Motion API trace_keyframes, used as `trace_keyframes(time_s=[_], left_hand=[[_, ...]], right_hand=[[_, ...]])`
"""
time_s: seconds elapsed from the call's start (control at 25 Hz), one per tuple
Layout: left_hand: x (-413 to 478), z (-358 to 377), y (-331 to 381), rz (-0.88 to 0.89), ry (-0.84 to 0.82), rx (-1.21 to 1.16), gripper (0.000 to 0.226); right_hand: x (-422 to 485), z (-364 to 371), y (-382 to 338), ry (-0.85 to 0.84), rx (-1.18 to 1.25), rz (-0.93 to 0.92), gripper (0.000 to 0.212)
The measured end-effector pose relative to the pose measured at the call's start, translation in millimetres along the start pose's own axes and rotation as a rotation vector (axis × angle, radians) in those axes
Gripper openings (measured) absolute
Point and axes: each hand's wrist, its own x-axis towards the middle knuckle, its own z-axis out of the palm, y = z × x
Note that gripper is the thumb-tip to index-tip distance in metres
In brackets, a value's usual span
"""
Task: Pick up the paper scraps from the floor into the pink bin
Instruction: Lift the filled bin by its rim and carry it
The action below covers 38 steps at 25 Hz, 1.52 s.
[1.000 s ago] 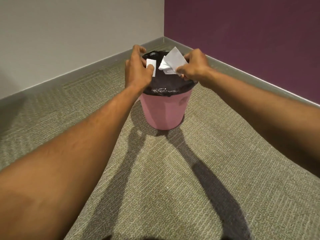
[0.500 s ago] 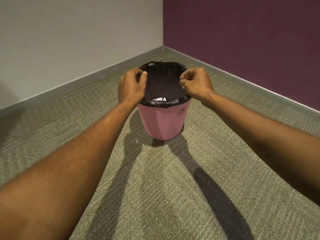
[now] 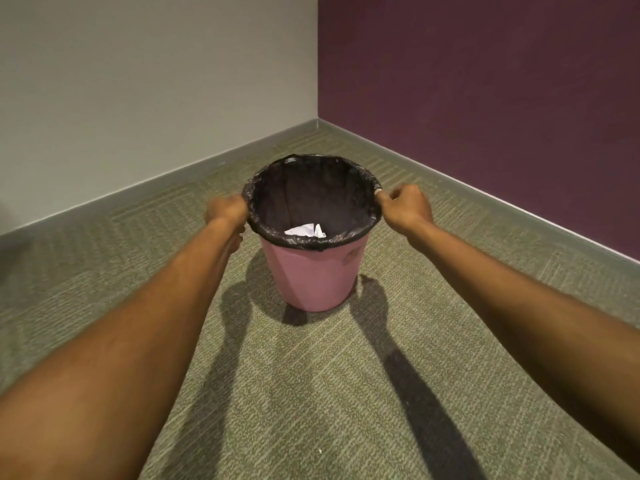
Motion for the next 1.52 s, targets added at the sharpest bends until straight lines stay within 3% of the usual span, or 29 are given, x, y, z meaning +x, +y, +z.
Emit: trace_keyframes(time_s=[0.16,0.28,0.6,0.72,0.92,1.16,1.52], left_hand=[[3,4,-1,-0.008,-0.083,-0.071,0.024],[7,3,-1,-0.004,-0.071,-0.118,0.024],[15,-6,-4,-0.025,-0.072,-0.095,0.014],[-3,-14,2,0.047,-0.042,0.010,0.022],[-39,-46,21,-0.006,-0.016,0.066,0.027],[-101,-110,99,-0.046,-0.081,0.061,0.028],[-209,-194,309,0.002,-0.116,-0.048,0.026]], right_hand=[[10,5,0,-0.102,0.197,0.125,0.036],[13,5,-4,-0.155,0.246,0.165,0.027],[16,2,-5,-0.159,0.218,0.164,0.014],[11,-5,-5,-0.160,0.198,0.158,0.019],[-16,-41,-36,-0.210,0.153,0.203,0.026],[-37,-134,-112,-0.279,0.159,0.227,0.032],[-45,-313,-269,-0.324,0.319,0.197,0.035]])
